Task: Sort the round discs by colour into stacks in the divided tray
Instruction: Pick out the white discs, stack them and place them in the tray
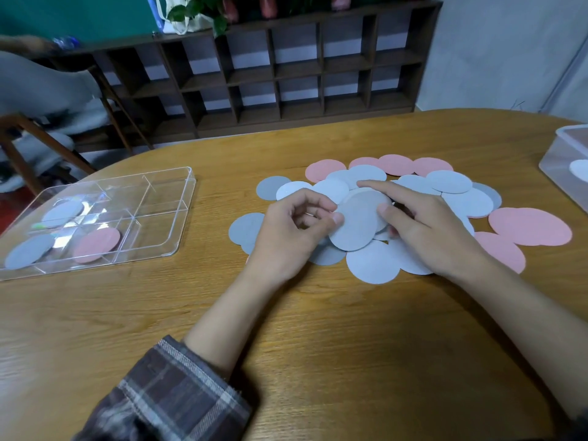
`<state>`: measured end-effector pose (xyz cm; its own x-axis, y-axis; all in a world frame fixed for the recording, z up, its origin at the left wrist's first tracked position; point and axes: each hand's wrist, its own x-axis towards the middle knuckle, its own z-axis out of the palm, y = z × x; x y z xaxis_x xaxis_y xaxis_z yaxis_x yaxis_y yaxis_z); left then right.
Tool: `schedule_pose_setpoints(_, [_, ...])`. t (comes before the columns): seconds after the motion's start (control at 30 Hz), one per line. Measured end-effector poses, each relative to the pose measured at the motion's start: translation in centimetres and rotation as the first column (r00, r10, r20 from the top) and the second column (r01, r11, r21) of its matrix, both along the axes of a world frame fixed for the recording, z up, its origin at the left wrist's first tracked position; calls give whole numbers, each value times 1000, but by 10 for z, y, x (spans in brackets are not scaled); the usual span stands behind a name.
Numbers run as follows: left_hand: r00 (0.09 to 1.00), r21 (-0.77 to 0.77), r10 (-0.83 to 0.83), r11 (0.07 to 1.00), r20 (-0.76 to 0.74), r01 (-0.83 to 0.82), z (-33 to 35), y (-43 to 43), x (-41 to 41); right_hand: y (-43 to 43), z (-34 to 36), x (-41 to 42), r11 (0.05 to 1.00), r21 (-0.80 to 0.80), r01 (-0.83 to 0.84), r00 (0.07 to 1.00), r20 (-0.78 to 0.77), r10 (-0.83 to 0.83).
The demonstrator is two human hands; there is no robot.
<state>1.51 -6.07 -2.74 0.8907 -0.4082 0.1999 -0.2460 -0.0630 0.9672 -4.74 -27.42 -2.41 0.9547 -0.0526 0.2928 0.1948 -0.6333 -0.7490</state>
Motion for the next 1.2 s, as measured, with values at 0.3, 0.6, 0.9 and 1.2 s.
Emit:
schedule_pose_setpoints(0.3, [995, 82, 97, 992, 32, -100, -4, -5, -5, 1, 0, -2, 999, -23, -24, 1000, 0, 24])
schedule_pose_setpoints(0.6, [984, 154, 169, 972, 62, -177, -3, -5, -6, 5, 3, -4, 994, -80, -74, 996, -48, 70])
schedule_pose_setpoints(0.9, [978, 182, 173, 964, 116, -192, -3, -5, -6, 8, -3, 1, 968, -251, -15, 999, 29, 23])
schedule_pose_setpoints(1.2, [940, 322, 79, 927, 333, -192, -6, -9, -14, -5, -2, 3, 983, -170, 72, 994, 90, -57])
